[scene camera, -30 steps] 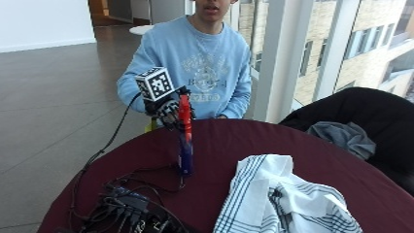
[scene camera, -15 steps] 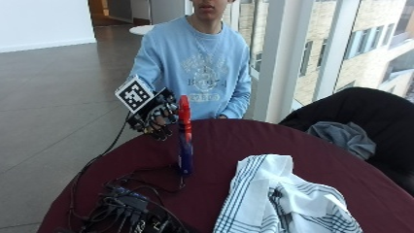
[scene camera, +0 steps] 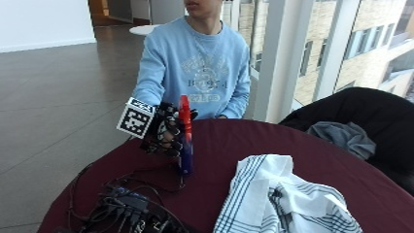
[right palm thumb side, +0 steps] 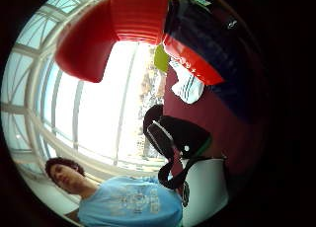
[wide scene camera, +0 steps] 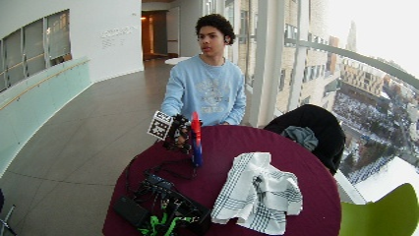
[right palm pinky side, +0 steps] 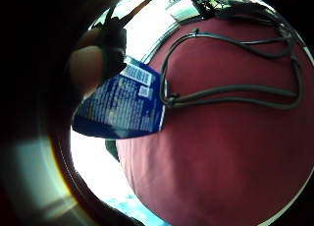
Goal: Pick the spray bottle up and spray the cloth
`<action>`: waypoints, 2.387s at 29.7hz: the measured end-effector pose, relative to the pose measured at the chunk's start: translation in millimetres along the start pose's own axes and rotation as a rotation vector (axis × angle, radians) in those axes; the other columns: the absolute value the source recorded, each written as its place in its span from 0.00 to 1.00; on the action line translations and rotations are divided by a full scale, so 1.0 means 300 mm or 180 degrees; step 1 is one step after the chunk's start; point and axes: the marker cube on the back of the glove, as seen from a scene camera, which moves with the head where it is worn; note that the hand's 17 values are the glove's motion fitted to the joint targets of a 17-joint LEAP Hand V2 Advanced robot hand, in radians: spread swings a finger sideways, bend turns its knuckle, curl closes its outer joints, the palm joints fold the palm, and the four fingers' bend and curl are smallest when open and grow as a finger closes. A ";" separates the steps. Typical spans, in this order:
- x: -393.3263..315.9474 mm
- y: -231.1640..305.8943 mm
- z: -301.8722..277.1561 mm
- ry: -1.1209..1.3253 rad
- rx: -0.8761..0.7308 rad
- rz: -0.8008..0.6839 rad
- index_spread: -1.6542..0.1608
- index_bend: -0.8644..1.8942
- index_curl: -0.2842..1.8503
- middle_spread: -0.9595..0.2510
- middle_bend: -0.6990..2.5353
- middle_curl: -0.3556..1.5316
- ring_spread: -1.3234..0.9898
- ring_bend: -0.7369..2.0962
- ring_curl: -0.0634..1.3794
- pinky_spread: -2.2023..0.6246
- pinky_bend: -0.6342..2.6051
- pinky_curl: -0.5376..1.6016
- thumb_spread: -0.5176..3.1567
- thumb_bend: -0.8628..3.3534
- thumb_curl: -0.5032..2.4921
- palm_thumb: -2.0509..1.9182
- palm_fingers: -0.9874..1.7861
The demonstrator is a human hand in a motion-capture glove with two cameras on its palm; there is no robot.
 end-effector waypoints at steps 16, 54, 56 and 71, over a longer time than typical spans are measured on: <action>-0.003 -0.091 0.054 -0.0474 0.0221 -0.0268 0.72 0.41 0.24 0.76 0.30 0.40 0.57 0.40 0.27 0.85 0.31 0.41 0.43 0.22 0.29 0.72 0.62; -0.312 -0.417 0.230 -0.0139 -0.1717 0.0666 0.81 0.36 0.28 0.75 0.33 0.43 0.58 0.44 0.32 0.84 0.27 0.42 0.44 0.20 0.27 0.65 0.78; -0.312 -0.423 0.235 -0.0114 -0.1740 0.0713 0.82 0.36 0.28 0.75 0.33 0.43 0.58 0.45 0.32 0.84 0.27 0.42 0.45 0.19 0.27 0.64 0.78; -0.316 -0.421 0.247 -0.0050 -0.1802 0.0802 0.82 0.36 0.28 0.76 0.33 0.43 0.59 0.45 0.32 0.84 0.27 0.42 0.45 0.20 0.26 0.63 0.78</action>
